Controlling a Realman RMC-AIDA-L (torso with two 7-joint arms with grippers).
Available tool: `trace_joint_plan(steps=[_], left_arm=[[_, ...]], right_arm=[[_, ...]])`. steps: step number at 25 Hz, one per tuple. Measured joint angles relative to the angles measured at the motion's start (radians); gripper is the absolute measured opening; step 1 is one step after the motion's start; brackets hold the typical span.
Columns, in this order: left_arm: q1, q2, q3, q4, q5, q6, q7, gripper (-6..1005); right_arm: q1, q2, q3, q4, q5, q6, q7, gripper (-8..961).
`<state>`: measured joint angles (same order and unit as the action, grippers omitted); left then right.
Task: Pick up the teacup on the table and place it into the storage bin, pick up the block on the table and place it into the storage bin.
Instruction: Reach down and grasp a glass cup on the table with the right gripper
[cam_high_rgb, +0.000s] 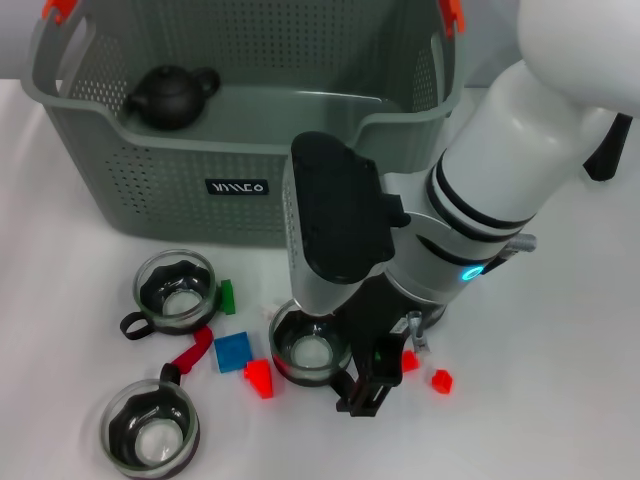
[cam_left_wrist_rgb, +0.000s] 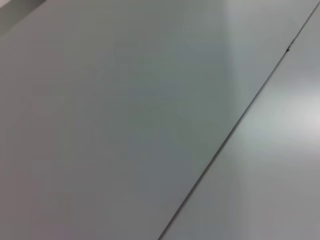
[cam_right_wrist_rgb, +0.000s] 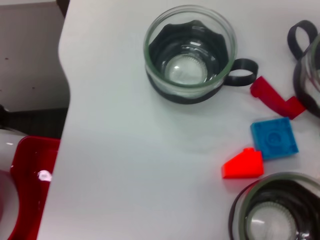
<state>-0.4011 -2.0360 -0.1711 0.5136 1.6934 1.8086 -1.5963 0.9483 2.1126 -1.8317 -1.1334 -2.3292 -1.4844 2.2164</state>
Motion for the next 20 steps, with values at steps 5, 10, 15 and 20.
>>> trace_joint_plan(steps=[5, 10, 15, 20], left_arm=[[0.003, 0.0, -0.002, 0.0, 0.0, 0.002, 0.0, 843], [0.007, 0.0, -0.003, 0.0, 0.0, -0.018, 0.001, 843], [0.016, 0.0, -0.006, 0.0, 0.0, -0.041, 0.006, 843], [0.017, -0.001, -0.007, 0.0, 0.0, -0.045, 0.006, 843]], right_arm=[[-0.003, 0.003, -0.064, 0.008, 0.002, 0.078, 0.009, 914], [-0.009, 0.008, -0.153, 0.015, 0.002, 0.161, 0.021, 914], [-0.011, 0.009, -0.187, 0.049, 0.007, 0.233, 0.039, 915], [-0.003, 0.009, -0.223, 0.08, 0.031, 0.28, 0.039, 889]])
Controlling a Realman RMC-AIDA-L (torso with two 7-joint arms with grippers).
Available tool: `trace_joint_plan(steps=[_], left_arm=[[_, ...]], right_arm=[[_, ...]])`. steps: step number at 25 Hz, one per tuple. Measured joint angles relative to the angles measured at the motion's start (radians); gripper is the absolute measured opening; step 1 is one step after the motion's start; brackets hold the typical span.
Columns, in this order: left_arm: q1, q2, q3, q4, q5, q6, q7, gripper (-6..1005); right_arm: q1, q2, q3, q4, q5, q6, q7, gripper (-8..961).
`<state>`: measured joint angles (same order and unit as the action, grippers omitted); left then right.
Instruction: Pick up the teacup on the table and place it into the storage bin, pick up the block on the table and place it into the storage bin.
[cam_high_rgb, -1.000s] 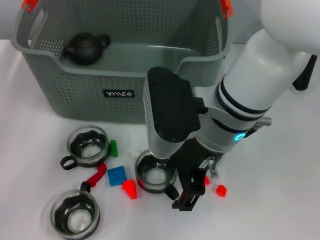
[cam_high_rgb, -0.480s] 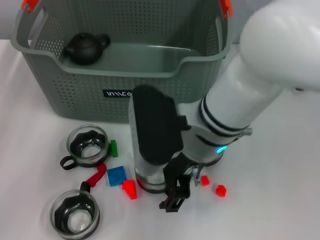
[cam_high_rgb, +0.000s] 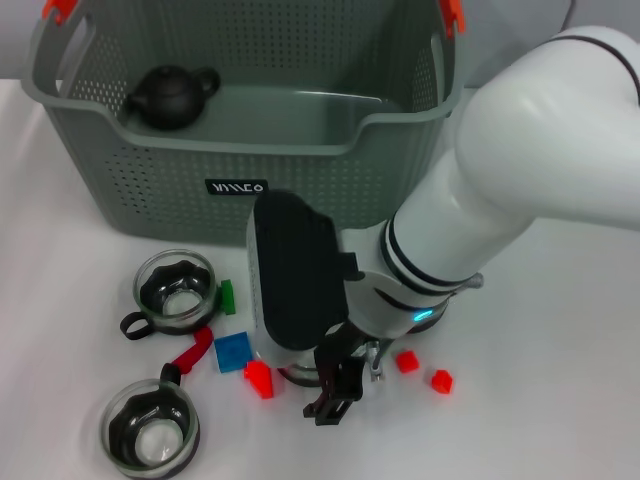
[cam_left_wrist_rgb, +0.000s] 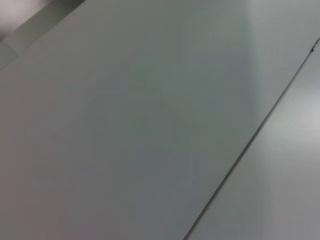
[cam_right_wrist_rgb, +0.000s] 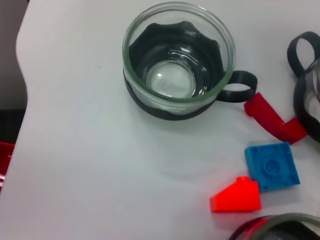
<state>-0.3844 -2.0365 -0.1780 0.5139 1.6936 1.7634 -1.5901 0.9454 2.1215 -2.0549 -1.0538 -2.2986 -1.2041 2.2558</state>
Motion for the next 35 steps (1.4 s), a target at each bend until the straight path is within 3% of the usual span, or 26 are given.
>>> trace_joint_plan(steps=[12, 17, 28, 31, 35], left_arm=[[-0.008, -0.002, 0.0, 0.0, 0.0, -0.001, 0.0, 842], [-0.011, -0.001, 0.0, -0.001, 0.0, -0.003, 0.0, 842], [-0.011, -0.001, 0.0, -0.002, 0.0, -0.003, 0.002, 843], [-0.01, -0.001, 0.0, -0.002, 0.0, -0.003, 0.002, 842], [-0.005, -0.001, -0.001, -0.002, -0.004, -0.004, 0.003, 842]], right_arm=[[0.003, -0.001, -0.021, 0.004, 0.001, 0.015, 0.001, 825], [0.004, -0.001, -0.019, 0.006, 0.001, 0.015, 0.001, 574], [0.004, -0.004, -0.014, 0.001, 0.011, 0.003, 0.001, 117], [0.004, -0.006, -0.007, -0.007, 0.025, -0.011, 0.001, 57], [-0.017, -0.013, 0.038, -0.042, 0.051, -0.055, -0.001, 57]])
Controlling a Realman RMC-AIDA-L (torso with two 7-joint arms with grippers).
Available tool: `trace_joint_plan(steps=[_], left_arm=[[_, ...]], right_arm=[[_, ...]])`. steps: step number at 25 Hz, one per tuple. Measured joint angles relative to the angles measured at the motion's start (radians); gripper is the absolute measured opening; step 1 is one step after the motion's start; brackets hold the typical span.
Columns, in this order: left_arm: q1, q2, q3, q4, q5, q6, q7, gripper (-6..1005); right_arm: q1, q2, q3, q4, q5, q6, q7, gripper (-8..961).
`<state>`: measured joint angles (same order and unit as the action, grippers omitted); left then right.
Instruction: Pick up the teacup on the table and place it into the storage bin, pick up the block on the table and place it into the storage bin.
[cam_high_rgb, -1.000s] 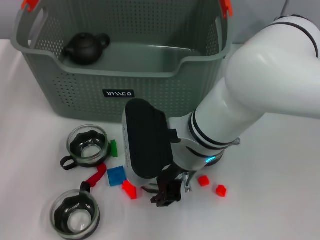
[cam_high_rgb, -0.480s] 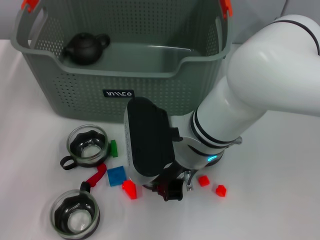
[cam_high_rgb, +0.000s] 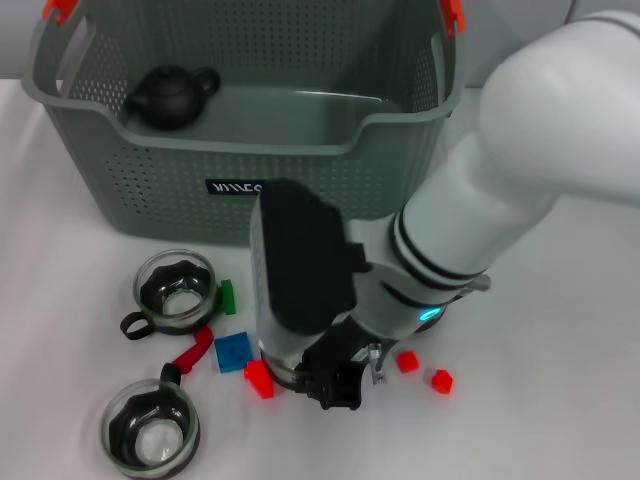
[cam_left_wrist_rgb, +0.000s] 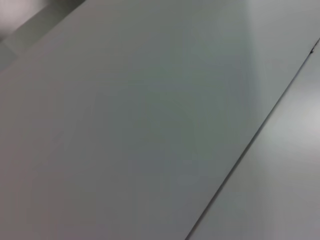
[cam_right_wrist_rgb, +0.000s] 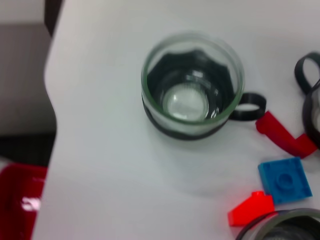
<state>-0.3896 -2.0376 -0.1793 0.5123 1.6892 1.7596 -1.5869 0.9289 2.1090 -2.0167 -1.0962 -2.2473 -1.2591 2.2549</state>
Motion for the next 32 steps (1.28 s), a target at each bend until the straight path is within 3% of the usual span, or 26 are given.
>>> trace_joint_plan(steps=[11, 16, 19, 25, 32], left_arm=[[0.032, -0.007, 0.008, 0.001, 0.007, 0.0, 0.021, 843], [0.038, -0.007, 0.026, 0.009, 0.021, 0.004, 0.047, 842], [0.061, -0.008, 0.063, 0.033, 0.071, 0.011, 0.146, 843], [0.141, -0.025, 0.113, 0.09, 0.248, 0.03, 0.458, 842], [0.157, -0.03, 0.123, 0.133, 0.339, 0.024, 0.487, 776]], right_arm=[[-0.195, -0.009, 0.395, -0.177, 0.173, -0.216, -0.17, 56], [-0.248, -0.01, 0.602, -0.181, 0.295, -0.316, -0.261, 56], [-0.256, -0.011, 0.69, -0.19, 0.333, -0.376, -0.283, 56], [-0.256, -0.01, 0.709, -0.217, 0.327, -0.399, -0.279, 57], [-0.24, -0.01, 0.713, -0.219, 0.312, -0.402, -0.277, 57]])
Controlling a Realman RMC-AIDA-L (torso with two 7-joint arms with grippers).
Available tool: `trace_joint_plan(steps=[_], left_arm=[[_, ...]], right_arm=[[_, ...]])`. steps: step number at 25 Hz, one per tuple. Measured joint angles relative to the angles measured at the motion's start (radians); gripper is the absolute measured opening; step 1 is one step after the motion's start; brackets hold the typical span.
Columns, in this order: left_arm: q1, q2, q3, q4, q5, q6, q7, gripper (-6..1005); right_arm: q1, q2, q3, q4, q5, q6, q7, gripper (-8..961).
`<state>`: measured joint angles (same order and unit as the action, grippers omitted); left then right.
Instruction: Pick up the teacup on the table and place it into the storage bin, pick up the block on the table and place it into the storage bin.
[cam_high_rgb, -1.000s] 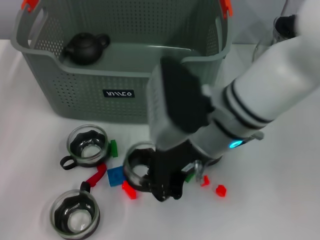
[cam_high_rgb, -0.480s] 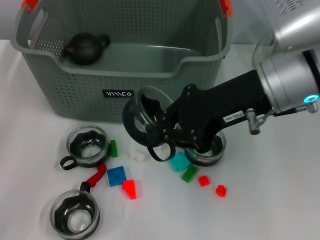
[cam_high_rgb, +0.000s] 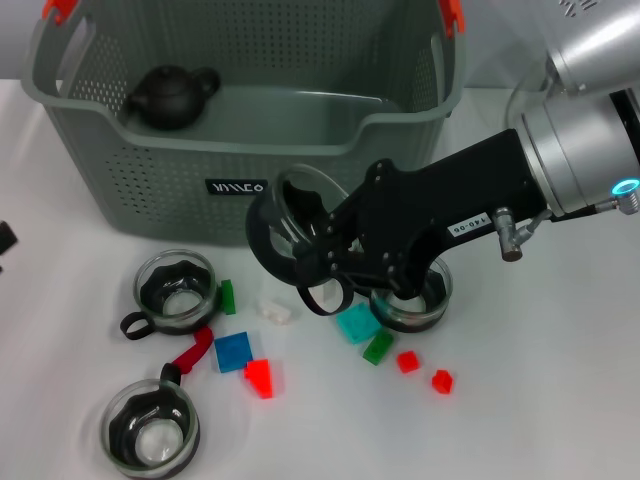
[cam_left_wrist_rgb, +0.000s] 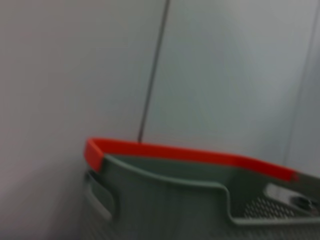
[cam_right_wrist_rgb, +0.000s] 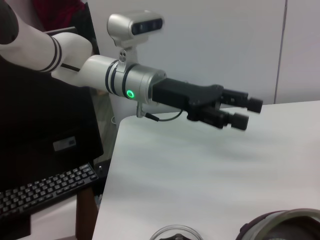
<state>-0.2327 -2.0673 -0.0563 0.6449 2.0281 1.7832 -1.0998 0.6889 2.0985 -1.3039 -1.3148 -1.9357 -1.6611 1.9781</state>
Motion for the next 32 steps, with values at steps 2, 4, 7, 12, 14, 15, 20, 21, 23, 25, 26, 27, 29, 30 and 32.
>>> trace_joint_plan(steps=[2, 4, 7, 12, 14, 15, 20, 21, 23, 25, 26, 27, 29, 30, 32], left_arm=[[-0.007, 0.0, 0.012, 0.007, 0.037, -0.011, 0.001, 776], [-0.015, 0.001, 0.02, 0.011, 0.072, -0.028, 0.002, 776], [-0.018, 0.001, 0.027, 0.015, 0.099, -0.035, 0.009, 776], [-0.023, 0.001, 0.037, 0.036, 0.144, -0.021, 0.011, 776], [-0.025, 0.001, 0.059, 0.036, 0.151, -0.018, 0.009, 776], [-0.027, 0.0, 0.073, 0.036, 0.155, -0.018, 0.008, 776], [-0.038, -0.003, 0.138, 0.034, 0.176, -0.016, 0.007, 776], [-0.039, -0.004, 0.149, 0.033, 0.176, -0.015, 0.007, 776], [-0.041, -0.006, 0.168, 0.032, 0.176, -0.011, 0.007, 776], [-0.042, -0.007, 0.184, 0.032, 0.176, 0.006, 0.006, 776], [-0.044, -0.007, 0.191, 0.032, 0.176, 0.022, 0.006, 776], [-0.045, -0.007, 0.196, 0.033, 0.176, 0.035, 0.006, 776], [-0.048, -0.007, 0.202, 0.036, 0.18, 0.061, 0.006, 776], [-0.051, -0.006, 0.202, 0.037, 0.189, 0.074, 0.005, 777], [-0.058, -0.004, 0.203, 0.038, 0.204, 0.088, 0.005, 777]], right_arm=[[0.002, 0.0, 0.0, 0.0, 0.0, -0.001, 0.003, 57], [0.005, 0.0, 0.0, 0.0, 0.0, -0.002, 0.009, 56], [0.008, 0.0, 0.001, -0.001, 0.0, -0.003, 0.015, 56], [0.01, 0.0, 0.002, -0.002, 0.0, -0.003, 0.017, 56], [0.011, 0.0, 0.003, -0.003, 0.0, -0.002, 0.017, 56], [0.012, -0.001, 0.004, -0.003, 0.0, -0.002, 0.016, 56], [0.017, -0.001, 0.005, -0.003, 0.0, -0.003, 0.016, 57], [0.018, -0.002, 0.005, -0.003, 0.0, -0.003, 0.016, 57], [0.019, -0.002, 0.004, -0.003, 0.0, -0.004, 0.016, 57], [0.02, -0.002, 0.002, -0.003, 0.0, -0.004, 0.016, 58], [0.02, -0.002, 0.002, -0.003, 0.0, -0.005, 0.016, 59], [0.02, -0.002, 0.002, -0.003, 0.0, -0.005, 0.016, 59], [0.02, -0.002, 0.002, -0.003, 0.0, -0.007, 0.016, 60], [0.02, -0.002, 0.003, -0.003, 0.0, -0.007, 0.016, 61], [0.019, -0.002, 0.004, -0.003, 0.0, -0.008, 0.015, 62]])
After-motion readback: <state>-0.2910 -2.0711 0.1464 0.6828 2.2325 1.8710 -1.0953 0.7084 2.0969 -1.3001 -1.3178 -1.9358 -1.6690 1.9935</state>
